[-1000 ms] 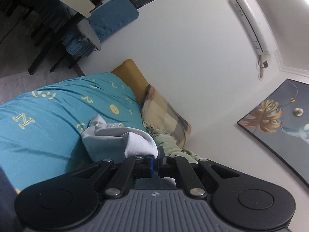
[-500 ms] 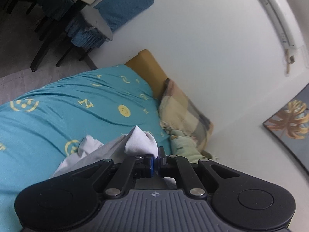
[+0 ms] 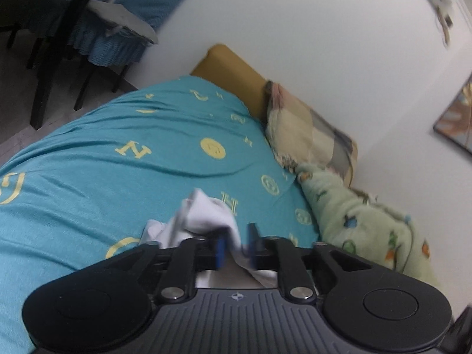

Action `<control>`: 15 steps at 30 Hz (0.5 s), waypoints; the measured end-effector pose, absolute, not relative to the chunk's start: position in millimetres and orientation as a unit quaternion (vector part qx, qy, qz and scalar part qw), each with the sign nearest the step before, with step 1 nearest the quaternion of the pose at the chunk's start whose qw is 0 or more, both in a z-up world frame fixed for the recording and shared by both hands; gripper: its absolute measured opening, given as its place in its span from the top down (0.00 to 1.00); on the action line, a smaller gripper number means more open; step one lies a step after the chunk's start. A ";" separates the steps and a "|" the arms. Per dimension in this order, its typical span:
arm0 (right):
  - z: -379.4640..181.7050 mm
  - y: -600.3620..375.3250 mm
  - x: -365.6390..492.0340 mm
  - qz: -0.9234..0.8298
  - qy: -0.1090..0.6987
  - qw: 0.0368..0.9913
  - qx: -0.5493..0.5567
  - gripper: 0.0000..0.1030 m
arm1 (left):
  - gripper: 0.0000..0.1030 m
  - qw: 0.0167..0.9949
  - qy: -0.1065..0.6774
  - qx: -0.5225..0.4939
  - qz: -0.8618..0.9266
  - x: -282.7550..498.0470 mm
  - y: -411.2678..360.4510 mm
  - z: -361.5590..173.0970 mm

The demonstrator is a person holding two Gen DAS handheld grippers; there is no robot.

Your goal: Fold clothes

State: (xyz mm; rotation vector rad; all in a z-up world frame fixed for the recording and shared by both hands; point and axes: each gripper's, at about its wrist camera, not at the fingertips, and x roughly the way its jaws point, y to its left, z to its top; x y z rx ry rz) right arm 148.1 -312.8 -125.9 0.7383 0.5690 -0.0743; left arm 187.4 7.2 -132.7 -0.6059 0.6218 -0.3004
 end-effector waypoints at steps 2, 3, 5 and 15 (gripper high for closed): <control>-123.4 -302.5 145.1 -0.022 0.278 0.899 0.337 0.36 | 0.39 0.900 0.303 -0.273 -0.154 185.4 1.9 -133.1; -121.8 -296.5 141.7 -0.019 0.277 0.903 0.328 0.18 | 0.35 0.902 0.303 -0.263 -0.160 182.8 -1.2 -132.7; -119.0 -283.4 138.7 -0.008 0.277 0.916 0.289 0.18 | 0.22 0.903 0.303 -0.255 -0.166 178.2 -5.1 -133.4; -160.8 -256.1 183.9 0.014 0.354 0.927 0.125 0.27 | 0.22 0.916 0.359 -0.105 -0.147 202.0 -36.2 -164.3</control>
